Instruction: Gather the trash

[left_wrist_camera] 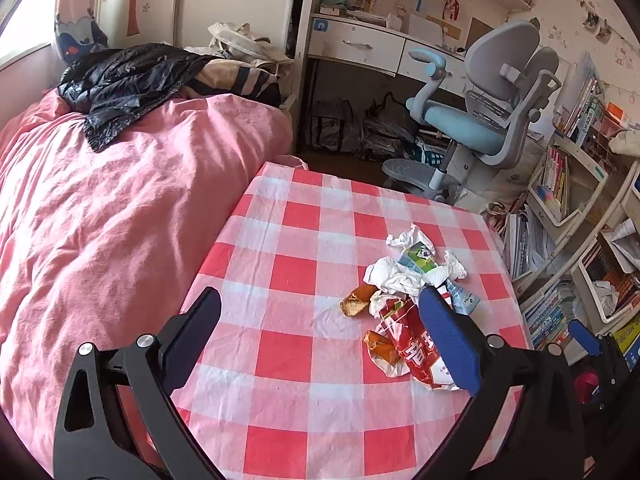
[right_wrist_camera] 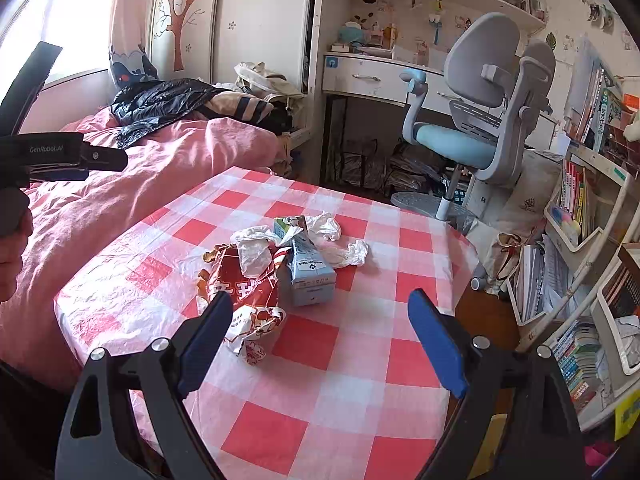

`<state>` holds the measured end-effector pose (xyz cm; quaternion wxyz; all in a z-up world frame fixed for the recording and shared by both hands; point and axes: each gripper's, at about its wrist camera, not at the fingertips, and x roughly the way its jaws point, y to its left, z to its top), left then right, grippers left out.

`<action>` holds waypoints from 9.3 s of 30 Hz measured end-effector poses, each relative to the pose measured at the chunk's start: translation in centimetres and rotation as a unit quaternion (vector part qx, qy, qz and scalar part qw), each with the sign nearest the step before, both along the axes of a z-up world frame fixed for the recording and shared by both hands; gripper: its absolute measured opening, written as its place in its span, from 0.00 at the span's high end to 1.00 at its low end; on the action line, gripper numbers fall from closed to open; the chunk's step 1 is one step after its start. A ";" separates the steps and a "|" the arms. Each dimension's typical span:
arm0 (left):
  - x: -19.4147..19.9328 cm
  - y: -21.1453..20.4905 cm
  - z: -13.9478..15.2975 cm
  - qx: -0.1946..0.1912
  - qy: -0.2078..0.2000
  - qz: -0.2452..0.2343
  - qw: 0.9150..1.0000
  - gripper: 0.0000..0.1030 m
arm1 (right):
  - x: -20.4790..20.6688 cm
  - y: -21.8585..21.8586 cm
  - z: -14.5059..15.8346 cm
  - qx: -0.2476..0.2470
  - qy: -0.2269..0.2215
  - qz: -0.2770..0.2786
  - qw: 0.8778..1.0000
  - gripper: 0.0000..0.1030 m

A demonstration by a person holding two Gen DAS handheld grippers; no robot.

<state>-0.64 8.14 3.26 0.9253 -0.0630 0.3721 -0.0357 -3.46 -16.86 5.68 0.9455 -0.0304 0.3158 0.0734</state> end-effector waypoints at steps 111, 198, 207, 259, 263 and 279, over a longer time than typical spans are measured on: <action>3.8 2.5 -5.1 -0.045 0.073 0.007 0.996 0.07 | 1.4 0.9 -2.4 0.051 0.069 0.051 0.995 0.17; -0.8 -14.3 -2.2 -0.125 0.028 -0.252 0.959 0.94 | -5.9 -15.9 0.8 0.294 -0.058 -0.045 0.953 0.78; -3.0 -27.6 -3.9 -0.108 0.058 -0.354 0.927 0.94 | -9.8 -24.1 -5.9 0.258 -0.006 -0.152 0.954 0.78; 1.2 -5.4 -2.1 0.034 -0.010 -0.046 0.998 0.07 | 0.0 -4.2 -1.1 0.120 0.036 -0.034 0.992 0.17; 1.1 -5.6 -2.0 0.040 -0.008 -0.053 0.998 0.07 | 0.3 -3.2 -1.2 0.094 0.043 -0.031 0.994 0.17; 1.1 -5.0 -1.9 0.035 -0.001 -0.053 0.998 0.07 | 0.7 -1.3 -1.3 0.054 0.042 -0.015 0.998 0.17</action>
